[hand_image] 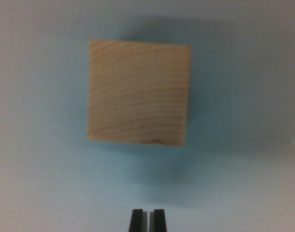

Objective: Push wooden cube

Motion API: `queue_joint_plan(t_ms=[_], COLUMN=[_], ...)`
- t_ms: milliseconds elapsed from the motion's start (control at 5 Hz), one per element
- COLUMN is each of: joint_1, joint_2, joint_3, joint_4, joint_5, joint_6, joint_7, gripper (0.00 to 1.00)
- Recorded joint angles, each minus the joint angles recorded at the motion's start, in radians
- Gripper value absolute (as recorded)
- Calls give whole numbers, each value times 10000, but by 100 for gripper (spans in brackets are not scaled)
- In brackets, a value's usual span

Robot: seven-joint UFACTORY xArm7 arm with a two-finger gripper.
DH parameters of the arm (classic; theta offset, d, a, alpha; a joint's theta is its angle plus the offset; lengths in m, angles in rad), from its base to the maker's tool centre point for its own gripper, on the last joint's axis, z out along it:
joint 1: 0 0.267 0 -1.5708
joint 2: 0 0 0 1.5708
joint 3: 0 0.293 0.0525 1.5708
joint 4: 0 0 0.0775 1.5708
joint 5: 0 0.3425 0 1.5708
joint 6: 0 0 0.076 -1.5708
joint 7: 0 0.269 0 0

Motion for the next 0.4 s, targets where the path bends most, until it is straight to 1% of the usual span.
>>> queue_joint_plan(t_ms=[200, 400], joint_1=[0, 24], joint_2=[0, 43], joint_3=[0, 20], joint_4=[0, -142], joint_5=[0, -1], joint_6=[0, -159], joint_7=[0, 25], gripper=[0, 0])
